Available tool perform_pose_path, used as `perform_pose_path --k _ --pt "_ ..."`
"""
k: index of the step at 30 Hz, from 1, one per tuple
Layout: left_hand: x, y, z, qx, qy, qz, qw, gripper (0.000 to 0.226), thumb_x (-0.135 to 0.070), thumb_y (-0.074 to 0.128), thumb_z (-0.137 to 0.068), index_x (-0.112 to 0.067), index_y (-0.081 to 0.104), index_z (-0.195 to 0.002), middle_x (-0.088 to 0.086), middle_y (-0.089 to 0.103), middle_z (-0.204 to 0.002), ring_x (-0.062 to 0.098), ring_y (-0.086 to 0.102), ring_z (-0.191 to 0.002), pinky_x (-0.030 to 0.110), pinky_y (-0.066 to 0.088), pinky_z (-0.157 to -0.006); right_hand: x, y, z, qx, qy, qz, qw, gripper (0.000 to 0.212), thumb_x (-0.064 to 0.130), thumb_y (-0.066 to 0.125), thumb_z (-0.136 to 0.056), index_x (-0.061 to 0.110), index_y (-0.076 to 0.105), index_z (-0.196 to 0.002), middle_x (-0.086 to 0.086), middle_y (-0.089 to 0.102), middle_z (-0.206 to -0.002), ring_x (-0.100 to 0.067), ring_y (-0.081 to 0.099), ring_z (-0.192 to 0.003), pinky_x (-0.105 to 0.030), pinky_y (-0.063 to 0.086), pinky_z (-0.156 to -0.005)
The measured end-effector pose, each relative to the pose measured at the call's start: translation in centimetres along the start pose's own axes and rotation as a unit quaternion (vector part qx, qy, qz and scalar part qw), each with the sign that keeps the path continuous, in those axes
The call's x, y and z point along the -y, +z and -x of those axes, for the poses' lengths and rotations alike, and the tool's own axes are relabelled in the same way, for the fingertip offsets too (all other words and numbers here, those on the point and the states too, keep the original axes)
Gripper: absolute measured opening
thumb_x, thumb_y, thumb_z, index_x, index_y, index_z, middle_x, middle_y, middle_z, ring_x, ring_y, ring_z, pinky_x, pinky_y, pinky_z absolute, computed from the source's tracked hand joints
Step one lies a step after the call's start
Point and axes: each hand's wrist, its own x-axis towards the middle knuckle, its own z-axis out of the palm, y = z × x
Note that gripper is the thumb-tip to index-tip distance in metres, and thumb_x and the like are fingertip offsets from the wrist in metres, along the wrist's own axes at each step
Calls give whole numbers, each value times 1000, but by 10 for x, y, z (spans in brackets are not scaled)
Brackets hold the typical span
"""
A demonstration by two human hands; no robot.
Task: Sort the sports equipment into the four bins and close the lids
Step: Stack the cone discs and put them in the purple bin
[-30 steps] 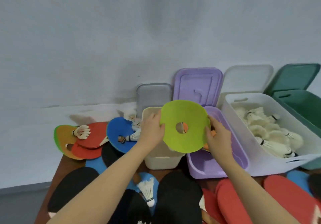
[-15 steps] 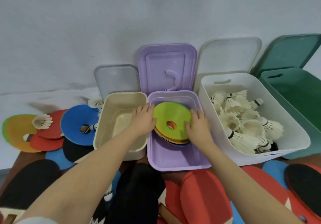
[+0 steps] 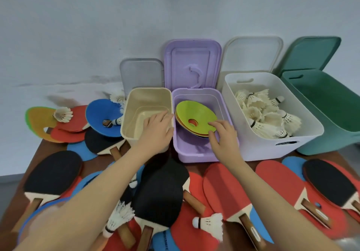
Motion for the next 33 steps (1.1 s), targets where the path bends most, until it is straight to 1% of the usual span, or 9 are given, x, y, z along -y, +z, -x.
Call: perform_pose_path --k 4,9,12,14,18,21,26,29,33 --pt "6 -8 54 -4 -24 28 999 53 -34 36 -88 -15 43 -137 8 36 -145 27 30 -132 36 19 -106 20 -1 47 15 -6 -34 999 37 31 44 -86 10 63 -110 -7 61 -106 -31 58 -97 -47 46 -81" --pt "19 -1 121 -13 -38 37 999 42 -24 49 -94 -18 45 -135 3 41 -138 22 34 -127 37 21 -103 33 6 119 104 52 -1 993 36 33 54 -86 20 59 -119 2 58 -114 -20 55 -107 -30 28 -83" --pt "30 9 154 -2 -46 36 998 42 -25 50 -94 -16 46 -134 4 42 -138 23 34 -128 40 22 -105 36 7 151 177 96 20 979 50 50 53 -82 25 53 -126 7 52 -118 -13 48 -113 -27 19 -87" --pt "41 14 174 14 -65 15 998 44 -30 49 -94 -18 44 -136 3 40 -141 22 31 -131 41 22 -106 32 7 169 218 110 64 968 55 57 56 -81 26 50 -125 9 50 -117 -12 47 -111 -29 21 -89" --pt "60 19 205 49 -117 -42 991 55 -46 48 -91 -21 38 -139 2 35 -144 23 29 -133 39 22 -107 16 10 200 275 137 104 946 51 49 67 -74 23 45 -113 7 47 -106 -16 49 -101 -34 27 -91" --pt "68 21 222 84 -136 -76 984 68 -58 46 -87 -23 31 -143 4 28 -149 25 25 -136 41 22 -108 13 12 212 257 139 108 950 40 35 66 -77 23 45 -109 6 49 -105 -18 50 -101 -34 27 -88" --pt "74 29 235 130 -167 -101 972 80 -67 46 -82 -26 22 -146 9 25 -150 28 26 -136 42 23 -109 17 15 214 204 94 141 964 16 32 60 -81 24 55 -94 8 56 -90 -18 53 -87 -34 30 -80" --pt "75 32 234 110 -168 -83 976 74 -60 49 -85 -23 24 -145 6 37 -144 24 37 -130 39 29 -105 23 16 216 143 75 103 982 11 28 66 -78 24 59 -86 10 57 -84 -15 54 -78 -34 30 -77" --pt "70 32 233 59 -168 1 984 63 -46 54 -89 -20 33 -142 4 44 -138 20 43 -125 38 32 -103 32 18 212 91 67 49 992 11 31 66 -79 27 62 -88 13 58 -88 -9 55 -81 -34 32 -78"
